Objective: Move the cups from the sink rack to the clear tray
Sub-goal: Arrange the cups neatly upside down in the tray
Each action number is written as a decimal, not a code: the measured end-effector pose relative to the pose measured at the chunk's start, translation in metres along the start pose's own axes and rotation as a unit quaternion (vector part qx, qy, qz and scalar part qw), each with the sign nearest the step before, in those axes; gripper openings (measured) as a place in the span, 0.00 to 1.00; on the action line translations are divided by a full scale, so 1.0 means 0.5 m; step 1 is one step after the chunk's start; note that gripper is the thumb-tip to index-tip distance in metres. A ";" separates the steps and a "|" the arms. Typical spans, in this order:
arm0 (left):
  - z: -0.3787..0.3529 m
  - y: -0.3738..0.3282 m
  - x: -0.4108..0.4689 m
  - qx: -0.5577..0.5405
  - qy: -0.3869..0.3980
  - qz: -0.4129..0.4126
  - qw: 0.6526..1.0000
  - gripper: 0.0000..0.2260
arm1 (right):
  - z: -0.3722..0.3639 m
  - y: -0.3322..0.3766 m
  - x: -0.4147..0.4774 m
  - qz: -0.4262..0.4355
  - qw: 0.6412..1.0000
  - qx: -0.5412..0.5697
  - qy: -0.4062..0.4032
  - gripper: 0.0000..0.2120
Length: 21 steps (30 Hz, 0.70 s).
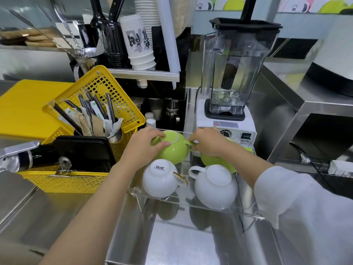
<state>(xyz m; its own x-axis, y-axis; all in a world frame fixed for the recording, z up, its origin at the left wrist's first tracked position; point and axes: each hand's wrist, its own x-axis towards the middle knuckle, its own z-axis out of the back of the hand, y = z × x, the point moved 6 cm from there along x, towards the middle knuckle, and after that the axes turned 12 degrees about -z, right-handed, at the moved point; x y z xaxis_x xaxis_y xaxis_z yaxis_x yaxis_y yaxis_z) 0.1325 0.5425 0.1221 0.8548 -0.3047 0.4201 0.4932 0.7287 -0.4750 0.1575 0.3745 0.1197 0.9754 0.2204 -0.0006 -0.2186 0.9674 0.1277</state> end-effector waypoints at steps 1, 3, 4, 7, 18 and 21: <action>0.000 -0.001 -0.001 0.001 0.001 0.001 1.000 0.17 | -0.003 -0.002 0.002 -0.002 1.000 0.001 -0.001 0.10; -0.001 -0.004 -0.002 0.007 0.006 0.002 1.000 0.17 | -0.005 -0.007 -0.001 -0.003 1.000 0.014 -0.007 0.12; -0.001 -0.007 -0.002 0.016 0.007 0.000 1.000 0.17 | -0.001 -0.011 -0.006 -0.004 0.999 0.033 -0.015 0.14; 0.006 -0.037 -0.004 0.021 -0.007 -0.023 0.999 0.15 | 0.030 -0.027 -0.038 -0.009 0.991 0.129 -0.046 0.15; -0.117 -0.234 -0.021 0.017 0.309 -0.162 0.937 0.33 | 0.059 -0.114 -0.198 -0.041 0.949 0.310 -0.045 0.06; -0.142 -0.249 -0.027 -0.015 0.348 -0.163 0.923 0.29 | 0.031 -0.123 -0.229 -0.044 0.941 0.334 0.025 0.09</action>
<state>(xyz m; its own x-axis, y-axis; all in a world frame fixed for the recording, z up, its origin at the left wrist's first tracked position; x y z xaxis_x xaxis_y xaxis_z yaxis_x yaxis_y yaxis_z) 0.0711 0.4124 0.1206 0.5517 -0.8326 -0.0484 0.7383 0.5146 -0.4361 0.0595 0.2876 0.1271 0.9825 0.1658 -0.0847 -0.0545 0.6913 0.7205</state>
